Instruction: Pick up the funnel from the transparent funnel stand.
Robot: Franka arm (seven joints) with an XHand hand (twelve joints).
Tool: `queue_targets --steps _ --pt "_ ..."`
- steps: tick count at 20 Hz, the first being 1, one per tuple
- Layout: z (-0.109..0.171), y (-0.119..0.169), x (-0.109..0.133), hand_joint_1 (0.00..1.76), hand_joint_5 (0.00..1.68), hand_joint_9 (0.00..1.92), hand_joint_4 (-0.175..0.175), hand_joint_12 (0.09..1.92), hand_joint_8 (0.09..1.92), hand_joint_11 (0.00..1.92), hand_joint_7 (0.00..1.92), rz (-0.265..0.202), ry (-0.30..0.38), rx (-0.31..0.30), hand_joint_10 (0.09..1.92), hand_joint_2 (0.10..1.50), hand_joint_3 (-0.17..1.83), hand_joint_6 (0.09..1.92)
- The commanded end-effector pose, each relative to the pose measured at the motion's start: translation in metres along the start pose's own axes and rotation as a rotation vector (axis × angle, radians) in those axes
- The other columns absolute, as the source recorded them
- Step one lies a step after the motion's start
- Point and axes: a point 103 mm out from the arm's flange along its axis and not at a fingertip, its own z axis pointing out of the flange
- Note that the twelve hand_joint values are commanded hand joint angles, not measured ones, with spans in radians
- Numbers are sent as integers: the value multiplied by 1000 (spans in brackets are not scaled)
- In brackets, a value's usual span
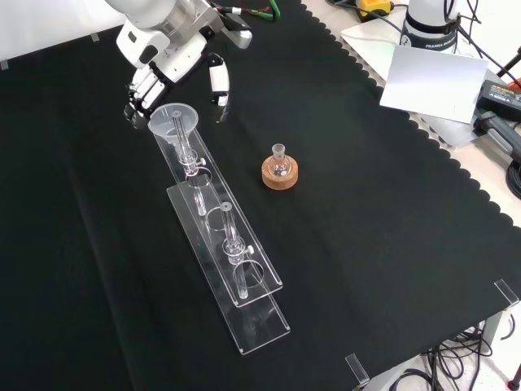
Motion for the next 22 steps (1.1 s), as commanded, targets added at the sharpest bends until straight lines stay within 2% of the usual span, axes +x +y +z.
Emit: queue_targets --steps 1,12,22 --pt "1 3 2 752 116 42 34 1518 333 331 0 2 -6 -2 904 656 363 87" --pt "4 8 -1 764 162 141 28 1485 518 388 0 7 -3 9 868 647 407 87" --pt "15 18 -6 765 179 160 26 1482 547 394 0 19 -6 18 861 648 418 87"
